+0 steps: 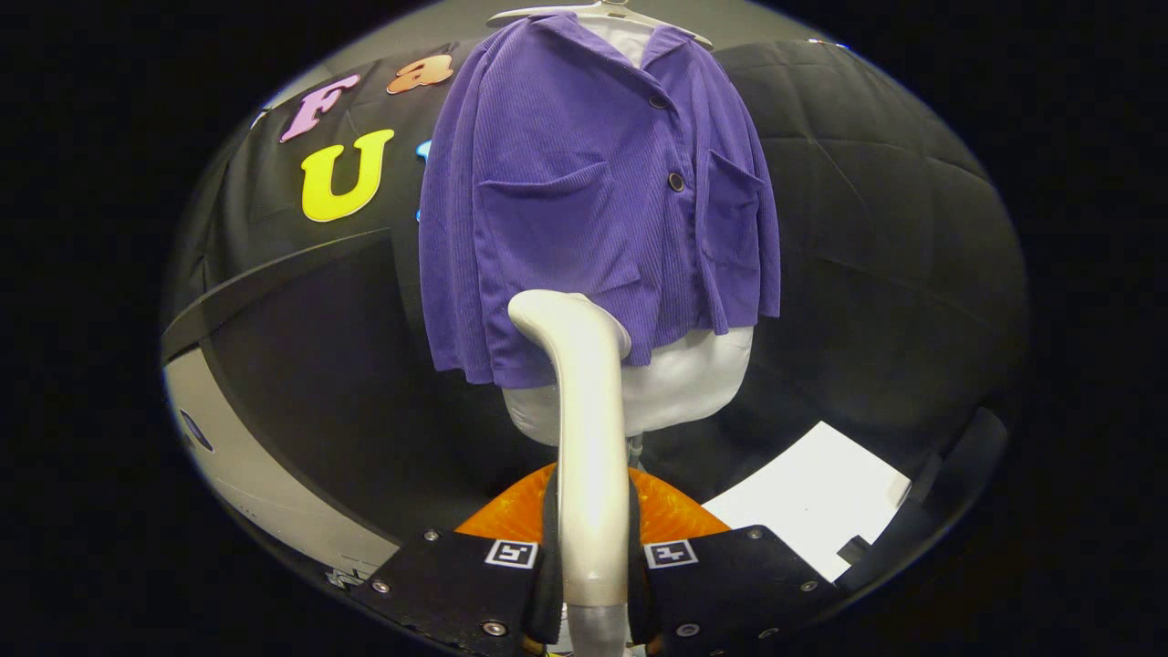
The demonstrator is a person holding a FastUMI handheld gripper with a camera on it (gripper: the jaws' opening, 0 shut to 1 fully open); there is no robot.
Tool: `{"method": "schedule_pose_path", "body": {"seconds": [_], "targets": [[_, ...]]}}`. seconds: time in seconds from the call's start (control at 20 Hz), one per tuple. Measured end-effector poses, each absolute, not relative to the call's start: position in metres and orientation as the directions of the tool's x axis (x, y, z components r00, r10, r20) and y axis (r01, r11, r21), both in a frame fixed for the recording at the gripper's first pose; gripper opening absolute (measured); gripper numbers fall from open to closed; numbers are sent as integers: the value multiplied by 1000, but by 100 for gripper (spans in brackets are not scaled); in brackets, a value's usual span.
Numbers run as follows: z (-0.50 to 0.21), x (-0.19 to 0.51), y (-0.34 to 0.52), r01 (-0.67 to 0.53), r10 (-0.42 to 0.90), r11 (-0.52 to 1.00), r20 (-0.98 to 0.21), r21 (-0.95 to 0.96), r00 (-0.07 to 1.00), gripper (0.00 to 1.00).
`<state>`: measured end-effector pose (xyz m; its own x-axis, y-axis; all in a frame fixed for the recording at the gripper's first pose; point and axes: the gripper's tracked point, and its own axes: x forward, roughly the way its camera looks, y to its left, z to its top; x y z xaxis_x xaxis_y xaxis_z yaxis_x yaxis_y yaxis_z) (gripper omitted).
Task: Iron the clothes twice with a garment steamer, once on the left side and once on the right side.
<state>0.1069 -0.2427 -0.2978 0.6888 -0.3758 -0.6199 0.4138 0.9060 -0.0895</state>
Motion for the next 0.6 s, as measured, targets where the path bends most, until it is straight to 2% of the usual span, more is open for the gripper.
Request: {"method": "schedule_pose_path", "body": {"seconds": [0.25,0.6], "targets": [[-266,98,-246,430,-405,898,-564,-95,720,28],[-149,113,-257,481,-471,874,-353,-64,808,28]]}}
